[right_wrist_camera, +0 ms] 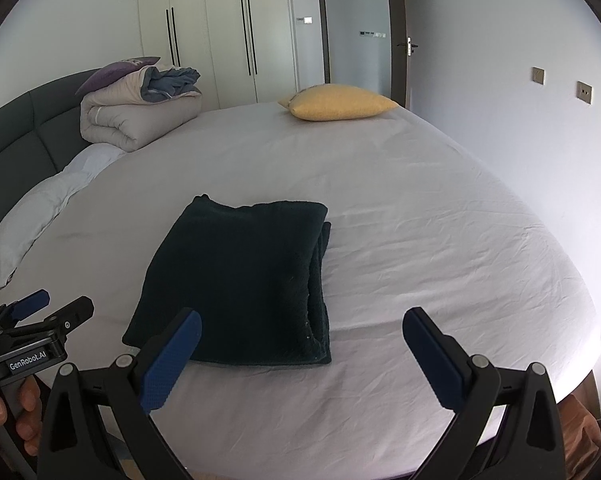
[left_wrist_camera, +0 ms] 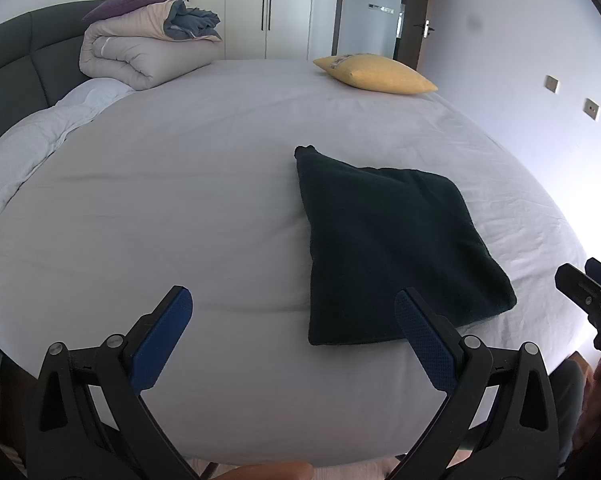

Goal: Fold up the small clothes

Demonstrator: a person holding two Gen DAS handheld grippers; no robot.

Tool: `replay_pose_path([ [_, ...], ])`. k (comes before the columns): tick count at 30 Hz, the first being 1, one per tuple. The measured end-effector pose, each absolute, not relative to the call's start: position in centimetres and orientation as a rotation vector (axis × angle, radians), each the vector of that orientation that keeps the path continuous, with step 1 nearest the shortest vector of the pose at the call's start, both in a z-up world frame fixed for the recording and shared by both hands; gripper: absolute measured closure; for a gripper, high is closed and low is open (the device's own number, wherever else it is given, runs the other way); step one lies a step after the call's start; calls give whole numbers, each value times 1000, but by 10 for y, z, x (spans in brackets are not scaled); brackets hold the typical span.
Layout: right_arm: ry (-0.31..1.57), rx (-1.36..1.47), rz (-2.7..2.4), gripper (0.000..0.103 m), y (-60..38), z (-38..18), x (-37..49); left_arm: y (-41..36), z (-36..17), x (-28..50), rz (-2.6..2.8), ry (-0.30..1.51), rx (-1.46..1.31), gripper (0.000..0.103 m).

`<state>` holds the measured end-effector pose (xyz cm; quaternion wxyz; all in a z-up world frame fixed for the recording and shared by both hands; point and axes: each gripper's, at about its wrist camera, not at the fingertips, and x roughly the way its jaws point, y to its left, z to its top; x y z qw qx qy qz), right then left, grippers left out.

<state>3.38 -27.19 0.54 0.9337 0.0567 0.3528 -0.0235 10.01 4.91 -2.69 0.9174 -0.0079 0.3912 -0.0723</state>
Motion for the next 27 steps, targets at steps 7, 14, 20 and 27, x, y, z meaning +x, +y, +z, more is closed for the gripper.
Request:
replay_pose_path([
  [7,724,116,-47,0,-272,5,34,47,-28,100,-146,806,-18,0],
  [14,725,116,-47,0,-272,5,34,47,-28,100,-144,808,-21,0],
  [20,726,117,-48,0,-272,5,34,47,-29,99,-144,807,-23,0],
  [27,727,117,-46,0,-272,5,34,47,-29,99,-144,808,-23,0],
])
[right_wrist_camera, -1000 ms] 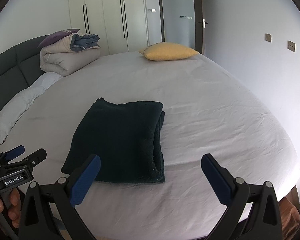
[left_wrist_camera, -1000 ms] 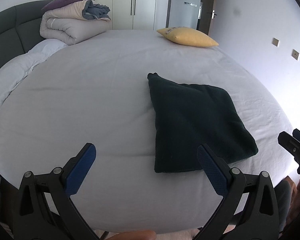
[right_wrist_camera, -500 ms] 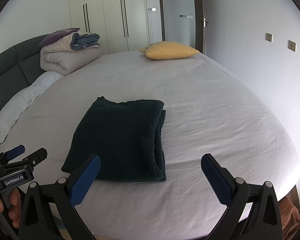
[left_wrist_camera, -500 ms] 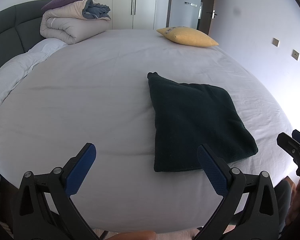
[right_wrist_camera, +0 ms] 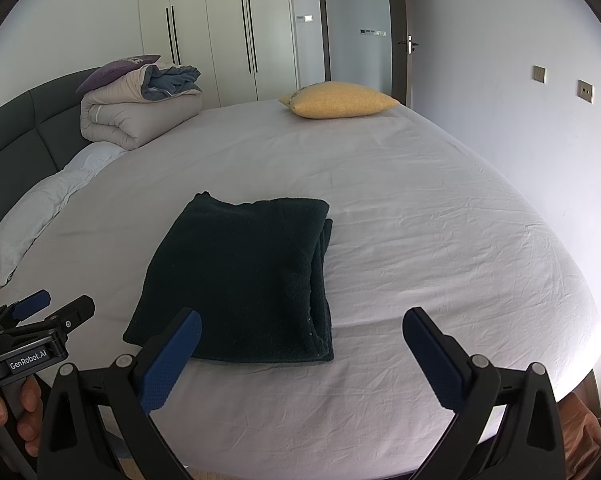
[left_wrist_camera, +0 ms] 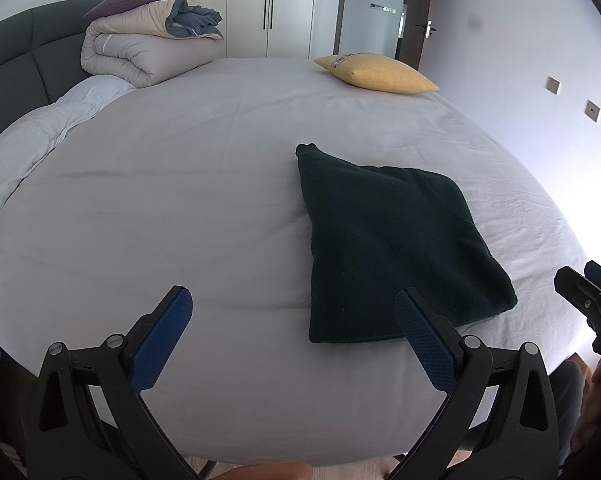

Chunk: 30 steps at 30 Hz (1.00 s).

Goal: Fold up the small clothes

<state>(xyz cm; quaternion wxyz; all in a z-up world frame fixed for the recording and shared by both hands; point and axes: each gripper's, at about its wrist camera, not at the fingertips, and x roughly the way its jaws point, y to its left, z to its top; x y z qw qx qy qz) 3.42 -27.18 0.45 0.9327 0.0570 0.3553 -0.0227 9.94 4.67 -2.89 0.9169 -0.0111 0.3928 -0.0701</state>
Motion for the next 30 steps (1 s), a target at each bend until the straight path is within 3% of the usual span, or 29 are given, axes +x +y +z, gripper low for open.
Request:
replay_pose_path([
  [30,728,117,-45,0,-272,5,35,46,-30,96,-148,810,-25,0],
])
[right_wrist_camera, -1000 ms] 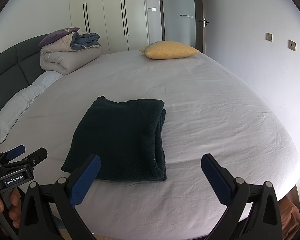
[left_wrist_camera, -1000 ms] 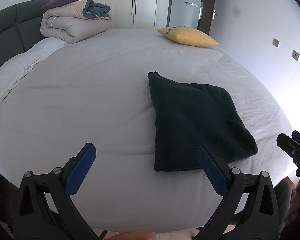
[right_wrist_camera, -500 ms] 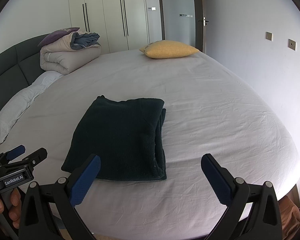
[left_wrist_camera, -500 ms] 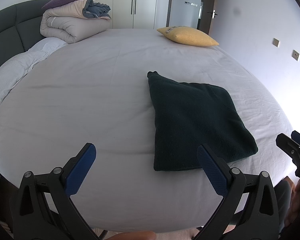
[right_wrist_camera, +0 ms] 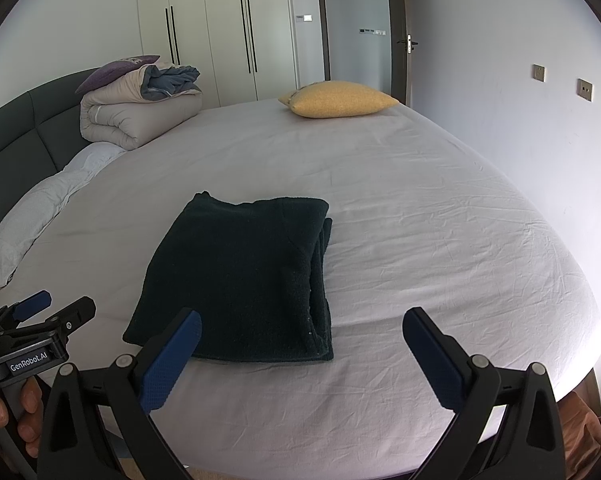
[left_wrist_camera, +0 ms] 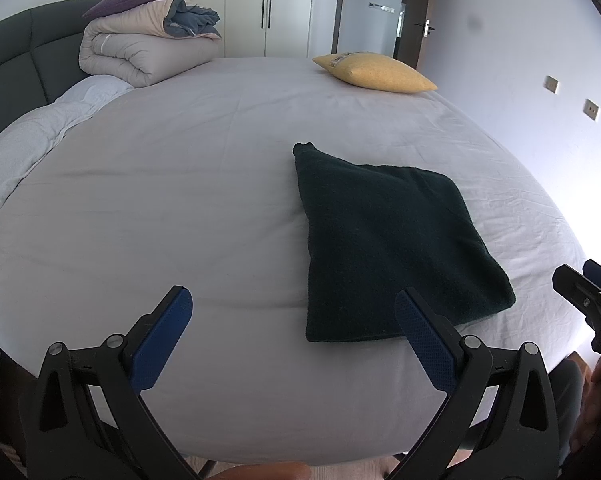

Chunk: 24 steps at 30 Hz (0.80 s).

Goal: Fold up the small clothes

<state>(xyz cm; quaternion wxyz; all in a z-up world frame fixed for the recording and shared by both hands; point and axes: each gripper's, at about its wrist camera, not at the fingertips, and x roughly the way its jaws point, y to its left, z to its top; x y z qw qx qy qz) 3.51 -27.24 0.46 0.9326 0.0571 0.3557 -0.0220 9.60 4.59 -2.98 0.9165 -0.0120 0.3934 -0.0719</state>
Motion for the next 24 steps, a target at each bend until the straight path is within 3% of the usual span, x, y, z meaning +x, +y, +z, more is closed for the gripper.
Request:
replay_pose_path([
  [24,729,117,-48,0,-269,4,33,46,-30,95,-149,810,-25,0],
])
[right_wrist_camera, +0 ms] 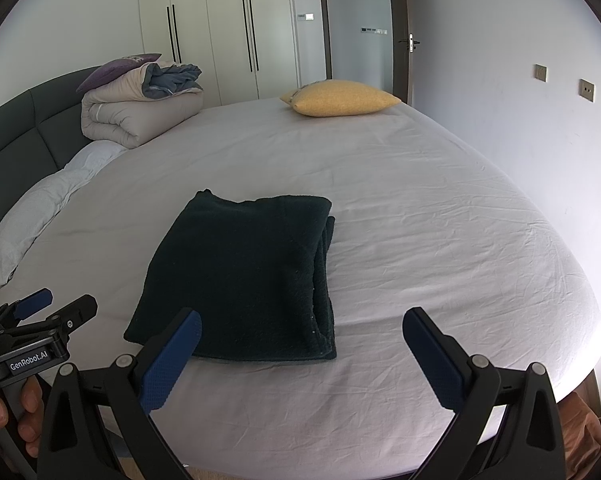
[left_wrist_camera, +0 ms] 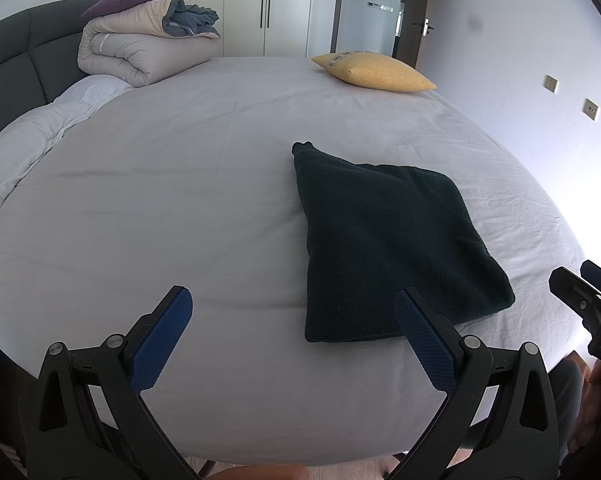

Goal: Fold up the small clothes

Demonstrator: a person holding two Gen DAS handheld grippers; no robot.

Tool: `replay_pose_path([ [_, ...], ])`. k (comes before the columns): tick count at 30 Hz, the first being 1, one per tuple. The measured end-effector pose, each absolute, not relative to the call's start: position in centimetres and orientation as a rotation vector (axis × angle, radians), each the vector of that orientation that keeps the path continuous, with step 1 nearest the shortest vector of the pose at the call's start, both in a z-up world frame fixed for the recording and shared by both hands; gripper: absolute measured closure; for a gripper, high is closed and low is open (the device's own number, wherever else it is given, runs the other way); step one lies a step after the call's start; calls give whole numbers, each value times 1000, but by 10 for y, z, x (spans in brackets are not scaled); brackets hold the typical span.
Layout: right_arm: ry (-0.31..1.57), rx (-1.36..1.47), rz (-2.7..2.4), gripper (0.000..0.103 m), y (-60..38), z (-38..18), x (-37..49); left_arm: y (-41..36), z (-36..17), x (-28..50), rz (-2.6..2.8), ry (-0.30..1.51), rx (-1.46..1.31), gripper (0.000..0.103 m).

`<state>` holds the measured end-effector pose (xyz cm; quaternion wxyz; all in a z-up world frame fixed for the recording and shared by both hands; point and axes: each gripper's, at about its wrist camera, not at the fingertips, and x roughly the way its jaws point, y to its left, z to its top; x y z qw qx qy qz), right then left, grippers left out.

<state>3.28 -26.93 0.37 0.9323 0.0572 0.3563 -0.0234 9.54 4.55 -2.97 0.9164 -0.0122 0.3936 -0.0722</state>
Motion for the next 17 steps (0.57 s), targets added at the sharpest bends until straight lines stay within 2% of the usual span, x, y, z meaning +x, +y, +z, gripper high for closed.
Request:
replay_pose_path([
  [17,731,119,-46,0,-269,3,32,46,-30,96,-168,799,-15,0],
])
